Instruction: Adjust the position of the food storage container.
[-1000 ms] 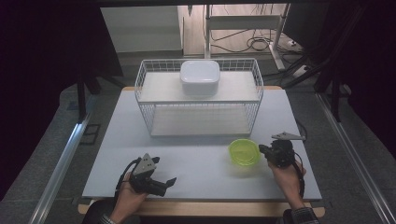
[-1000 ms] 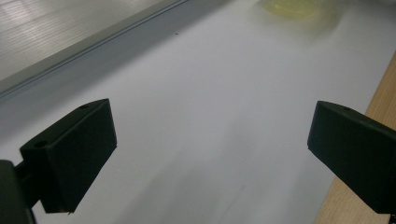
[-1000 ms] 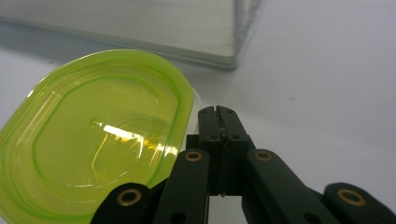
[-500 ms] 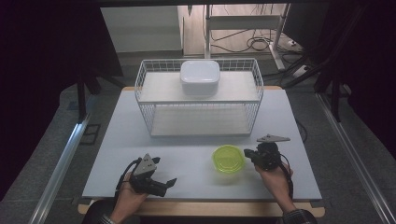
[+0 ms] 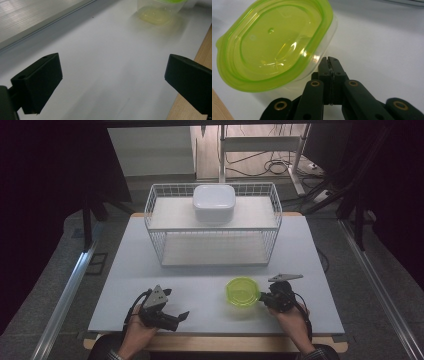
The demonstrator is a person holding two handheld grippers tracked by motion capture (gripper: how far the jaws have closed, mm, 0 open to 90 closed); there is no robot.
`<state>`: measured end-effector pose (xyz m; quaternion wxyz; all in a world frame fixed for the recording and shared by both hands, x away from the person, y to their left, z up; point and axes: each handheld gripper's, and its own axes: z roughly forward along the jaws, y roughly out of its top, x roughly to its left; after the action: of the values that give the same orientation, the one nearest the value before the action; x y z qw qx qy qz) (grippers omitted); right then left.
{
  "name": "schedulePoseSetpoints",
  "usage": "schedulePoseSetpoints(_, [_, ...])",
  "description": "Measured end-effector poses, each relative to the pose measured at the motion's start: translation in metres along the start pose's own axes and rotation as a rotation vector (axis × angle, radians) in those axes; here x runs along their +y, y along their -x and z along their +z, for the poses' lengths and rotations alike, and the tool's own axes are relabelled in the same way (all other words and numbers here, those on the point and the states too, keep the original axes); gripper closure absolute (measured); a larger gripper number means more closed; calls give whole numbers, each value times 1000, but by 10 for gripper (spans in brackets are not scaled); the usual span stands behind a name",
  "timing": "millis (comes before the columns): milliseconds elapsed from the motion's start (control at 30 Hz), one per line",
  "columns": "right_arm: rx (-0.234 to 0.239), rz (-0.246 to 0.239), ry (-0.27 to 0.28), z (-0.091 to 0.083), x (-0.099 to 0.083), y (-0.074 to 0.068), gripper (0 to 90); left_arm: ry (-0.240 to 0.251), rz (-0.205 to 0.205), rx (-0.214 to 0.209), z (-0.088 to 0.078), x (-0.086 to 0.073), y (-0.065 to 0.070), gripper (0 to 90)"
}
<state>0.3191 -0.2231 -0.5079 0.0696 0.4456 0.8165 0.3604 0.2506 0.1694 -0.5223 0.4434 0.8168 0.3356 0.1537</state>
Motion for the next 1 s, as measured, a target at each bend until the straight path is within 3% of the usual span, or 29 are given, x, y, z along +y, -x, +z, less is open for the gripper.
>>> schedulePoseSetpoints(367, [73,-22,-7,16,8,-15,891,-9,3,-2,2,0,0,11])
schedulePoseSetpoints(1000, [159,-67,-28,59,32,-42,891,-21,1,-4,3,-1,0,11])
